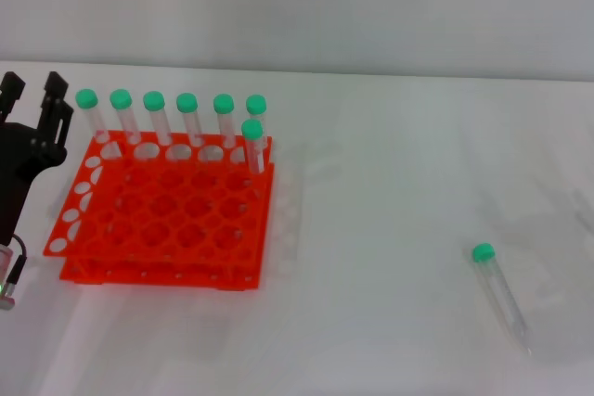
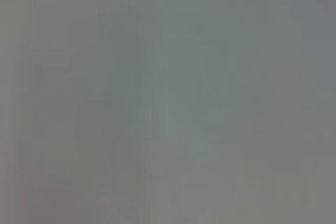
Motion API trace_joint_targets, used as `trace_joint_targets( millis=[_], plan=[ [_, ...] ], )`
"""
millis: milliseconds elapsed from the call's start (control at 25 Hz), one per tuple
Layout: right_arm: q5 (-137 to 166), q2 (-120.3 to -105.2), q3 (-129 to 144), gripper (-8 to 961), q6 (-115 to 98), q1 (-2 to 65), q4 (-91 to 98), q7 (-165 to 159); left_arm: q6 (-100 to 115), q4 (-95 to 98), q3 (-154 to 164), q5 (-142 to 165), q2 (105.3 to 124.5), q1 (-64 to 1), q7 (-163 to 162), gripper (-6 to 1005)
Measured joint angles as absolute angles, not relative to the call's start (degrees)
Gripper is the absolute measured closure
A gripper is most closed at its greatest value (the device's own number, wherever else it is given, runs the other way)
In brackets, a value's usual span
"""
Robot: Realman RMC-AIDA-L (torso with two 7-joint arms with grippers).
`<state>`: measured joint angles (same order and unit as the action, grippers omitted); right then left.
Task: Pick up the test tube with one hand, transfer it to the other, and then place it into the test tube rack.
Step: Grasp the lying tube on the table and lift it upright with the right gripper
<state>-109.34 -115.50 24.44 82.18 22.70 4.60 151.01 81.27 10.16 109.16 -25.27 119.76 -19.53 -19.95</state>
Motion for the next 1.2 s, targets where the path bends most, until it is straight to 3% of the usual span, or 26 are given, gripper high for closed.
trace_joint_targets(
  millis=[200,560,760,1200],
  plan=[
    [-109.08,-115.53,24.91,161,87.34,21.76,4.66,151.17,81.27,10.19,108.82,-25.93,119.79,-19.93,-19.93,436],
    [-108.64,-115.11,29.26,161,95.05,18.72,8.33,143.91,81.86,10.29,108.75,-26.71,119.79,-19.83,-19.70,297],
    [-107.91,-114.85,36.17,164,93.05,16.30,23.56,123.17,81.93,10.29,108.96,-27.12,119.75,-19.97,-19.61,221],
    [-72.44,-114.80,39.10,167,81.12,16.17,69.41,69.61,81.71,9.56,108.94,-27.17,119.80,-19.24,-19.80,233]
  ],
)
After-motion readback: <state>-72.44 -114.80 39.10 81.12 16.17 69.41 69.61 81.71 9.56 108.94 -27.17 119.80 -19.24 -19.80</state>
